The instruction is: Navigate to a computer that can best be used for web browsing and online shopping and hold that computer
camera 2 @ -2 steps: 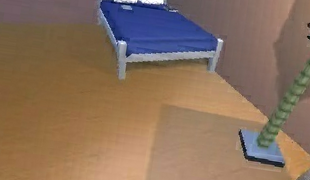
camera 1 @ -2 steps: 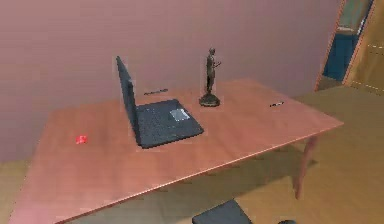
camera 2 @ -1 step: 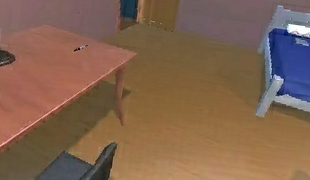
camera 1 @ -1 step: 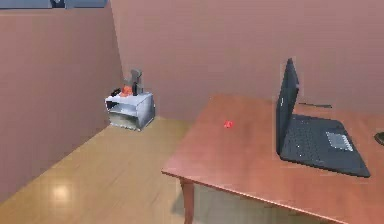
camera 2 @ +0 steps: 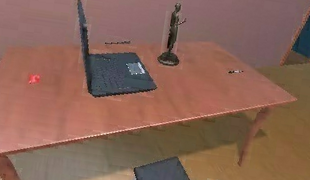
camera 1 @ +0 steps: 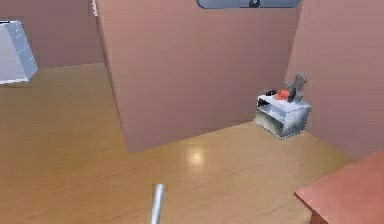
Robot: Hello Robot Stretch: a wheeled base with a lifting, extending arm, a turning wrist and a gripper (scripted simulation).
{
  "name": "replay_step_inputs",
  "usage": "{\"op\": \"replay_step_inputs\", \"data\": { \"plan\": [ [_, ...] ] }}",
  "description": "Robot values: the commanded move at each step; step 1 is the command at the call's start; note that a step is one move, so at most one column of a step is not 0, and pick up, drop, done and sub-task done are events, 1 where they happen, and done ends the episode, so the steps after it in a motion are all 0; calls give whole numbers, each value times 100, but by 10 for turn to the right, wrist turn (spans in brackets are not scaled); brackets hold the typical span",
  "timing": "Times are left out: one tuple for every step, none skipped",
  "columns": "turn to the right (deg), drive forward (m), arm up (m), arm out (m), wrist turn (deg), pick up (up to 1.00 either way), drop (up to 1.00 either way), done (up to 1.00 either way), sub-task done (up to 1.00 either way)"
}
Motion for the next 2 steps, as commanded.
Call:
{"op": "replay_step_inputs", "data": {
  "plan": [
    [-90,0,0,0,0,0,0,0,0],
    [450,0,0,0,0,0,0,0,0]
  ]
}}
